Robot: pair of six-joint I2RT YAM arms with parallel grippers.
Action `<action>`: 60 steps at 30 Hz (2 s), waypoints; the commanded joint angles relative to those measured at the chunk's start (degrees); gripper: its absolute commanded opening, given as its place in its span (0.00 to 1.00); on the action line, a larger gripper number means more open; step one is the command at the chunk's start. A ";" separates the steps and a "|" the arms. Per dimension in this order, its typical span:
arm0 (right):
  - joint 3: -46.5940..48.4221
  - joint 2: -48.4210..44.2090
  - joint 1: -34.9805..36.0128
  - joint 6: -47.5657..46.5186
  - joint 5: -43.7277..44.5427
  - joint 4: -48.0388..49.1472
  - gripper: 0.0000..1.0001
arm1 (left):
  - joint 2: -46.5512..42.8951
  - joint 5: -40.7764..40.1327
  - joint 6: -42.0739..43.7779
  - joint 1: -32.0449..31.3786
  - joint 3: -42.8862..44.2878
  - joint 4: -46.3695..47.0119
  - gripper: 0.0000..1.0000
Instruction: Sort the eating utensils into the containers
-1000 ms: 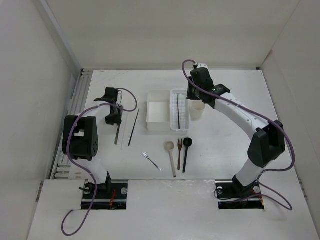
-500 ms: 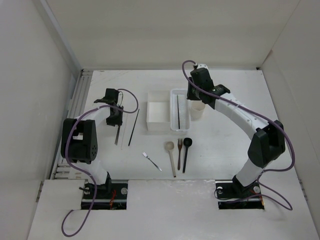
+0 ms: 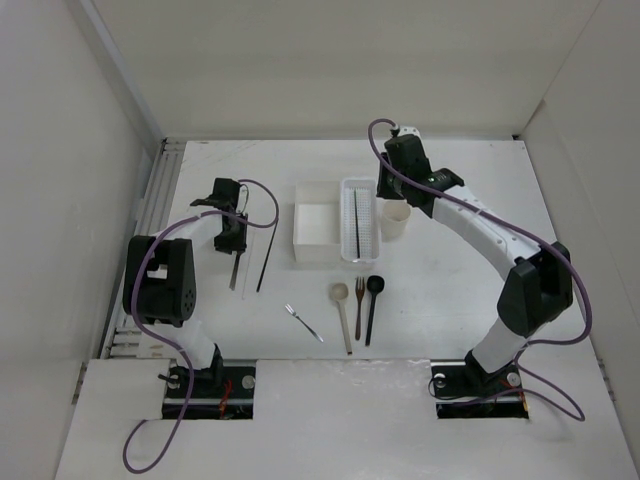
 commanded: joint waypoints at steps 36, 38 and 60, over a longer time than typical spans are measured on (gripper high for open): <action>-1.54 -6.11 0.07 -8.54 -7.69 9.12 0.36 | 0.32 5.24 0.08 4.76 14.95 -6.45 0.00; -4.08 -8.91 0.87 -10.83 -13.15 14.05 0.46 | -3.28 7.35 -0.53 4.76 19.60 -5.74 0.00; 25.88 14.45 9.57 3.31 -46.93 35.87 0.76 | -10.06 18.00 -15.48 -7.45 47.84 -3.11 0.00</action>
